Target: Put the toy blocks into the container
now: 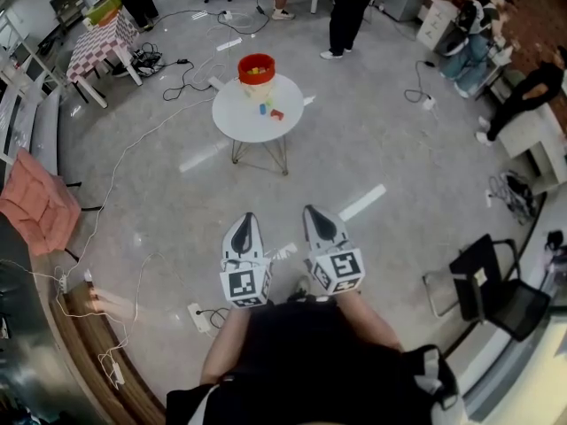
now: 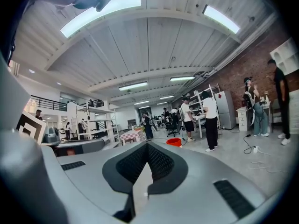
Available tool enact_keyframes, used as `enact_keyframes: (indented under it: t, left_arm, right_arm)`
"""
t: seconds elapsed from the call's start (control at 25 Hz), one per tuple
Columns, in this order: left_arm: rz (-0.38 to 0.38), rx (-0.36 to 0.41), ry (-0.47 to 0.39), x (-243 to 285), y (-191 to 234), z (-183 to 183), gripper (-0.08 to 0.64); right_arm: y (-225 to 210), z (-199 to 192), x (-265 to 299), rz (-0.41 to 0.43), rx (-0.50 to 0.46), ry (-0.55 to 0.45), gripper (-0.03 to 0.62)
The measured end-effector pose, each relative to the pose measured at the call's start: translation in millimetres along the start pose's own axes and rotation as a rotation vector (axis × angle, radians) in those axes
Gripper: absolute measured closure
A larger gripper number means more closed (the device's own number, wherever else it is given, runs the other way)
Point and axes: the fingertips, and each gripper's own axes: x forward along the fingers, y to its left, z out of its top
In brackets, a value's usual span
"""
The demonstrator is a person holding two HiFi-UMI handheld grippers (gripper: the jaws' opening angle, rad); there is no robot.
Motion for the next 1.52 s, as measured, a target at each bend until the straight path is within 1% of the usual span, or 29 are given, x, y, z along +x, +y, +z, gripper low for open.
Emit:
enact_keyframes:
  t: [0.24, 0.36, 0.4, 0.52, 0.56, 0.68, 0.8, 0.88, 0.96, 1.16, 1.28, 1.48, 1.52]
  left_arm:
    - [0.010, 0.008, 0.018, 8, -33, -13, 0.566]
    - [0.017, 0.021, 0.014, 11, -42, -14, 0.566]
    - [0.019, 0.011, 0.006, 12, -43, -12, 0.566]
    - [0.026, -0.062, -0.028, 15, -41, -8, 0.566]
    - [0.029, -0.068, -0.028, 19, -40, -8, 0.566]
    - [0.026, -0.040, -0.018, 37, -36, -10, 0.566]
    - [-0.001, -0.014, -0.004, 64, -36, -15, 0.566]
    - [-0.004, 0.007, 0.002, 84, -29, -20, 0.566]
    - [-0.001, 0.011, 0.011, 107, -16, -24, 0.566]
    - [-0.009, -0.040, 0.024, 173, 22, -18, 0.566]
    - [-0.025, -0.031, 0.036, 214, 49, -16, 0.566]
    - [-0.086, -0.099, 0.052, 276, 87, -14, 0.566]
    - [-0.098, -0.100, 0.060, 287, 94, -14, 0.566]
  right_arm:
    - [-25, 1, -9, 0.045, -0.010, -0.022, 0.607]
    - [-38, 1, -6, 0.044, 0.017, -0.023, 0.607]
    - [-41, 1, -4, 0.043, 0.025, -0.019, 0.607]
    - [-45, -2, 3, 0.055, 0.025, -0.007, 0.607]
    - [-46, -3, 7, 0.063, 0.028, -0.002, 0.607]
    - [-52, -4, 20, 0.080, 0.030, -0.009, 0.607]
    - [-62, -2, 40, 0.081, 0.015, -0.015, 0.607]
    - [-68, -2, 59, 0.080, 0.006, -0.007, 0.607]
    - [-73, -3, 81, 0.077, -0.003, -0.001, 0.607]
    - [-87, 0, 147, 0.063, -0.018, 0.020, 0.607]
    - [-94, 3, 191, 0.055, -0.026, 0.037, 0.607]
    - [-101, 5, 265, 0.047, -0.036, 0.080, 0.607]
    - [-103, 4, 279, 0.041, -0.035, 0.088, 0.607]
